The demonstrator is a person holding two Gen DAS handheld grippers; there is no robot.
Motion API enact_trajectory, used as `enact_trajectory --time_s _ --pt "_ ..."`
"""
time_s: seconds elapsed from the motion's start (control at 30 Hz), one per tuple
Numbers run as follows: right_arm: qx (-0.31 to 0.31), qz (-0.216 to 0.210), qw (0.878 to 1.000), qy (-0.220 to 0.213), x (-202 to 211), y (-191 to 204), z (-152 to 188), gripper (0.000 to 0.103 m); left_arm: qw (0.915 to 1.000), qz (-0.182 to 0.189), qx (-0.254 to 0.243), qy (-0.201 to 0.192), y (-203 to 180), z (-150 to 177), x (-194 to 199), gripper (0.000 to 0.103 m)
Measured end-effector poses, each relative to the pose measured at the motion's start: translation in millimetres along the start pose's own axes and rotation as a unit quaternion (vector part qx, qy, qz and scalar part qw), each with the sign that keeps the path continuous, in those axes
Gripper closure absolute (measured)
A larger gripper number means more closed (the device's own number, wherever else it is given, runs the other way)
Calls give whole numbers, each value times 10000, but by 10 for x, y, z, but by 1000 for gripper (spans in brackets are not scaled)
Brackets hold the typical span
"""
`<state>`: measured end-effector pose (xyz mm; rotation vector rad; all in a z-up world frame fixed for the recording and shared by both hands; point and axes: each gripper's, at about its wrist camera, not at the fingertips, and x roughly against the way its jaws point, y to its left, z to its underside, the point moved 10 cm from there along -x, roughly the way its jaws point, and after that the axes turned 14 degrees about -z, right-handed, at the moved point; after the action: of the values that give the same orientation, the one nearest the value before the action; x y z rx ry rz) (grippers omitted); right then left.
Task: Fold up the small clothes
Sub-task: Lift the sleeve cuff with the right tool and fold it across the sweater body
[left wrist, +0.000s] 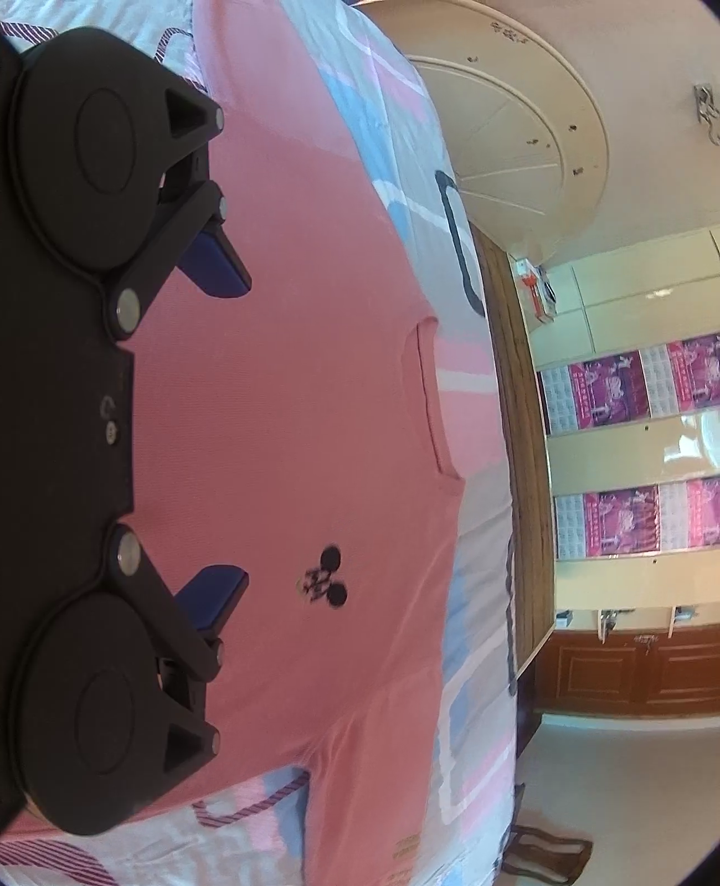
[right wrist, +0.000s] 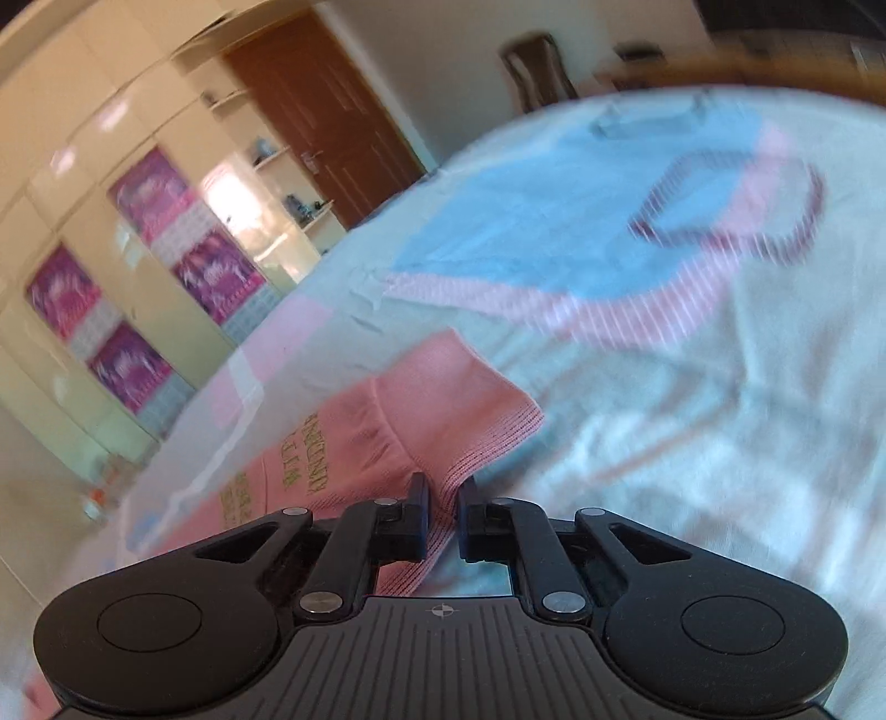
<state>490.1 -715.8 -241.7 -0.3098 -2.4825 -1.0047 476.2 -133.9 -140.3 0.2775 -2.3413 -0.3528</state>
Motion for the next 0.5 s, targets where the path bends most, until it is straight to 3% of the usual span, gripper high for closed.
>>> enact_trajectory --time_s 0.1,0.23,0.3,0.43,0.5 --pt "426 258 9984 270 -37 114 17 94 9993 -104 63 365 169 81 -189 1" --pt "836 57 9964 162 106 488 -40 94 9979 -125 463 445 488 119 -291 1" --pt "1251 -128 9919 177 122 858 25 94 9969 -73 638 464 626 140 -329 1" --pt "2090 -723 9747 329 181 1844 444 94 9963 142 733 420 829 140 -411 22" --pt "2419 -1086 9631 464 179 2368 733 94 9962 112 779 373 962 123 -473 18"
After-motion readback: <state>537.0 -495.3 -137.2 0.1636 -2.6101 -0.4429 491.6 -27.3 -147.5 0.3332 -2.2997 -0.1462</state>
